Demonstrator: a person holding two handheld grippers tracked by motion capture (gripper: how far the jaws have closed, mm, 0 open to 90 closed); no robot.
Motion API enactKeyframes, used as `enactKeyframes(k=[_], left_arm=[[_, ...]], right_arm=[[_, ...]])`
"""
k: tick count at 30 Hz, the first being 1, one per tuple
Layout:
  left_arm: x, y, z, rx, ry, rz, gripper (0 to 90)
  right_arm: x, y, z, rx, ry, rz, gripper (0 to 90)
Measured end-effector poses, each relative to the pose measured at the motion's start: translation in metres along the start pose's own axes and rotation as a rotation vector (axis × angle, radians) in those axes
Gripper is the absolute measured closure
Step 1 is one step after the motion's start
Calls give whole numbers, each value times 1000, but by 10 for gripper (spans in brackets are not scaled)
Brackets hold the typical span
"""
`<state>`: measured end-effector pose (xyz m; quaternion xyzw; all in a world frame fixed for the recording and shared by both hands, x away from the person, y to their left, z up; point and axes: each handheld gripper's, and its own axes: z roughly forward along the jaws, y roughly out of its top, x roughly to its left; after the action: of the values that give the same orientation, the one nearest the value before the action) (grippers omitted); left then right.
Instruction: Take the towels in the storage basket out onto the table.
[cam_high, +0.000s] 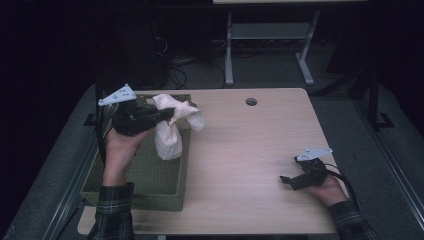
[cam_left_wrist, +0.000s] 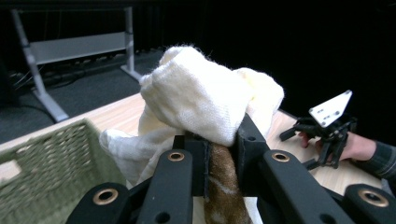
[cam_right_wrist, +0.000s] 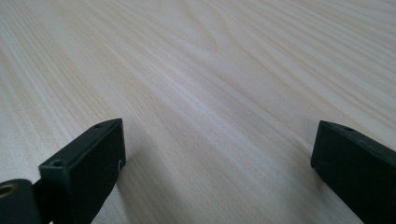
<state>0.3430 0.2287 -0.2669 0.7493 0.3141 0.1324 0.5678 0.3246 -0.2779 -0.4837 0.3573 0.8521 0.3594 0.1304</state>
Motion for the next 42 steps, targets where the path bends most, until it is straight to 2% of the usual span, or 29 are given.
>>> enactKeyframes(k=[7,17,25,29,32,42], left_arm=[[-14,9,16,-13,-61,19,784],[-25,15,38,-10,-105,33,784],[-40,20,61,-14,-168,43,785],[-44,20,70,-1,-185,49,785],[-50,16,85,25,-204,48,785],[-61,6,108,57,-212,40,785]], right_arm=[[0,0,0,0,0,0,25],[0,0,0,-2,-1,1,25],[0,0,0,-2,-1,0,25],[0,0,0,-2,-1,1,25],[0,0,0,-2,-1,0,25],[0,0,0,-2,-1,0,25]])
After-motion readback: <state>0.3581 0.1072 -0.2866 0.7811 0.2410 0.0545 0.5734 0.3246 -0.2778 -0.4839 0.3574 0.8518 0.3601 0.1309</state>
